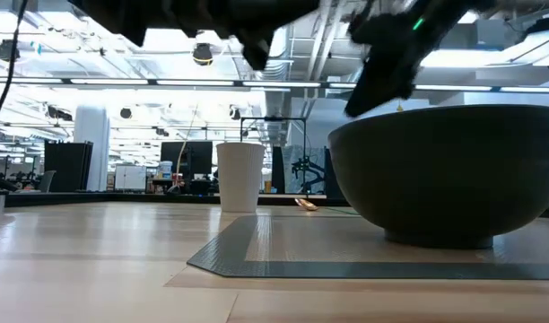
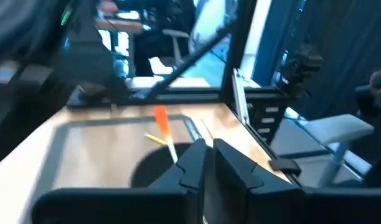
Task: Pick & Place Utensil
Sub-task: Put the green spoon into the black bowl
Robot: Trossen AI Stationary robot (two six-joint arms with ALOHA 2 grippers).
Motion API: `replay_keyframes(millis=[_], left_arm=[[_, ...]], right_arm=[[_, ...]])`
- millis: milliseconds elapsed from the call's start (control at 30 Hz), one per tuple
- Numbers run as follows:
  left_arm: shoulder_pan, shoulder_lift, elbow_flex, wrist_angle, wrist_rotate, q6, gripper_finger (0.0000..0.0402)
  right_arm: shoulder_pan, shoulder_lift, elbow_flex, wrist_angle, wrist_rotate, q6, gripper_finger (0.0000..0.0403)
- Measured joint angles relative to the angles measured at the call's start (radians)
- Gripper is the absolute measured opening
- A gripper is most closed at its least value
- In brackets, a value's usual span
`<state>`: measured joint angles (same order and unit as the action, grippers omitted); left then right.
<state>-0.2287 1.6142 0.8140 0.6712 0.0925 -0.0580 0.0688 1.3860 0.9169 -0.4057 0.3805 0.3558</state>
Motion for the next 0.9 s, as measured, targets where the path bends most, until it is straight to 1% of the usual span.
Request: replay_keyframes(millis=[167, 267, 400, 600, 667, 833, 900], left_arm=[[0.015, -0.107, -0.065, 0.004, -0.075, 0.002, 0.0044], [0.021, -0.158, -0.113, 0.002, -0.101, 0.001, 0.0047], [0.023, -0.211, -0.174, 0.000, -0.149, 0.001, 0.0045], [0.023, -0.249, -0.220, 0.003, -0.211, 0.001, 0.0044], [0.023, -0.253, -0.225, 0.003, -0.223, 0.001, 0.0044], [0.027, -0.253, -0.224, 0.003, -0.223, 0.001, 0.0044], [0.031, -0.253, -0.224, 0.002, -0.223, 0.001, 0.0044]], right_arm=[[-0.163, 0.164, 0.000, 0.083, -0.020, -0.082, 0.0098], [-0.222, 0.262, 0.000, 0.108, -0.084, -0.088, 0.0098], [-0.281, 0.347, 0.000, 0.128, -0.162, -0.045, 0.0098], [-0.320, 0.416, 0.000, 0.209, -0.227, -0.049, 0.0098], [-0.320, 0.430, 0.000, 0.248, -0.230, -0.049, 0.0098], [-0.326, 0.434, 0.000, 0.265, -0.229, -0.074, 0.0098], [-0.326, 0.434, 0.000, 0.264, -0.228, -0.078, 0.0092]])
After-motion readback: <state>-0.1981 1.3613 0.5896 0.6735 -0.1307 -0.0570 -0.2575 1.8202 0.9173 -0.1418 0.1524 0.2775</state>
